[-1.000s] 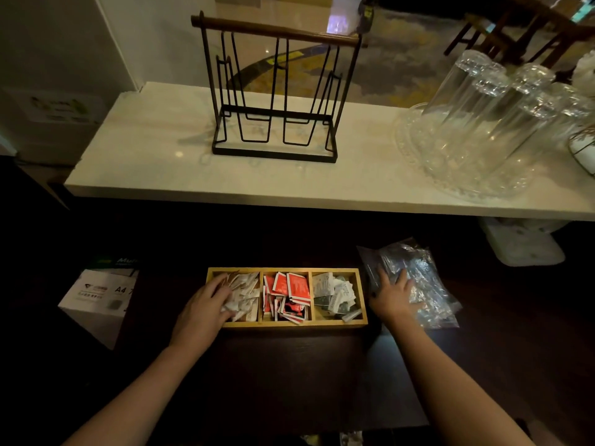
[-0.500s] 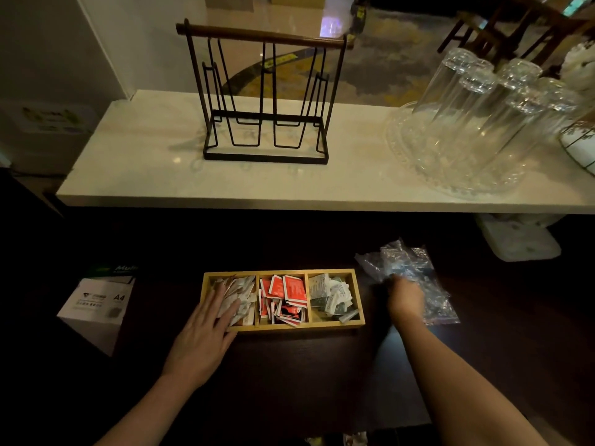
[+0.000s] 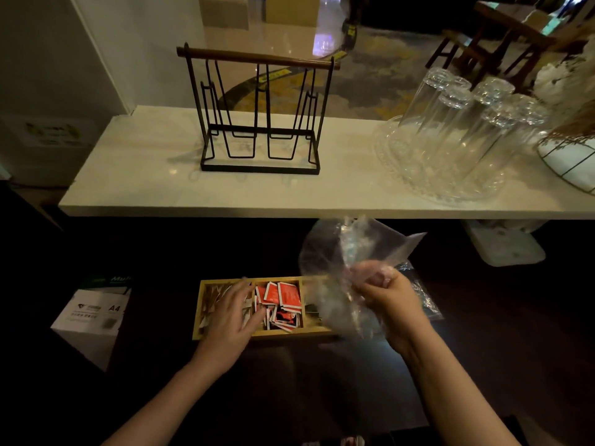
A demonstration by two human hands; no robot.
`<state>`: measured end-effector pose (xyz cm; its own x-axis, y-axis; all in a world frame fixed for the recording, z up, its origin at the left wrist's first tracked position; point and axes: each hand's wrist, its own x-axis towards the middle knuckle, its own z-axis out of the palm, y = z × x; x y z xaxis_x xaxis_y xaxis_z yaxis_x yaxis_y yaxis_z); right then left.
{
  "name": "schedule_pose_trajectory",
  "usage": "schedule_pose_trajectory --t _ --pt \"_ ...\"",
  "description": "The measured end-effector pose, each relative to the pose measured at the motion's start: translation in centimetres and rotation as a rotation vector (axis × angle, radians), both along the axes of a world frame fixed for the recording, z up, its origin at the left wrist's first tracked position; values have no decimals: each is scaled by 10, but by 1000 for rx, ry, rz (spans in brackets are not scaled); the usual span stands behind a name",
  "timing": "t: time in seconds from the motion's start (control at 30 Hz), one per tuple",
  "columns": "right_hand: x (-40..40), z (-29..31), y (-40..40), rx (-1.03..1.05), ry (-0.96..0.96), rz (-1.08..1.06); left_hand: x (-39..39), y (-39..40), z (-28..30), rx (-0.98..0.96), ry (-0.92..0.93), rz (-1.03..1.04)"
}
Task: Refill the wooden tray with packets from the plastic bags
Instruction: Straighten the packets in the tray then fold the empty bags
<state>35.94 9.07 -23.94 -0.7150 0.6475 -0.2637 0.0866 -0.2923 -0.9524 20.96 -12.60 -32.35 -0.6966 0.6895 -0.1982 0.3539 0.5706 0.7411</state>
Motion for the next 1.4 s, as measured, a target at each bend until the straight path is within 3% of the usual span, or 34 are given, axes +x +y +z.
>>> schedule_pose_trajectory --t 0.1,0.17,0.3,0.4,0.53,0.6,0.67,0.7,0.73,0.8,0.87,0.93,1.1,1.17,1.33,1.4 --pt "-3 7 -16 -245 72 157 14 23 52 333 -709 28" --pt "-6 1 -24 -312 49 263 19 30 70 444 -883 6" --pt "-12 -12 -30 -251 -81 355 17 38 76 390 -655 170" --pt "-15 -17 -30 -223 -165 320 13 35 69 368 -655 194" --pt "-19 -17 -37 -126 -220 439 19 36 67 358 -595 191" --pt "-21 -15 -33 -123 -170 465 20 35 65 365 -562 228" --pt "-22 -21 -16 -86 -121 345 18 32 62 352 -556 261" --pt "-23 -32 0 43 -171 232 17 31 60 347 -557 276" --pt "-23 -47 19 282 -304 135 15 29 58 348 -551 290" --pt "-14 -87 54 817 -787 155 12 27 53 356 -532 322" --pt "1 -126 73 883 -1144 347 11 25 51 366 -517 334" --pt "11 -152 76 808 -1246 462 12 25 51 382 -516 330" --pt "17 -172 77 993 -1264 360 12 21 45 333 -482 328" --pt "16 -165 80 985 -1175 229 12 20 45 318 -468 325" --pt "-5 -79 58 924 -579 -173 12 19 44 298 -439 356" --pt "-12 -28 32 730 -303 -170 12 20 42 301 -436 385"
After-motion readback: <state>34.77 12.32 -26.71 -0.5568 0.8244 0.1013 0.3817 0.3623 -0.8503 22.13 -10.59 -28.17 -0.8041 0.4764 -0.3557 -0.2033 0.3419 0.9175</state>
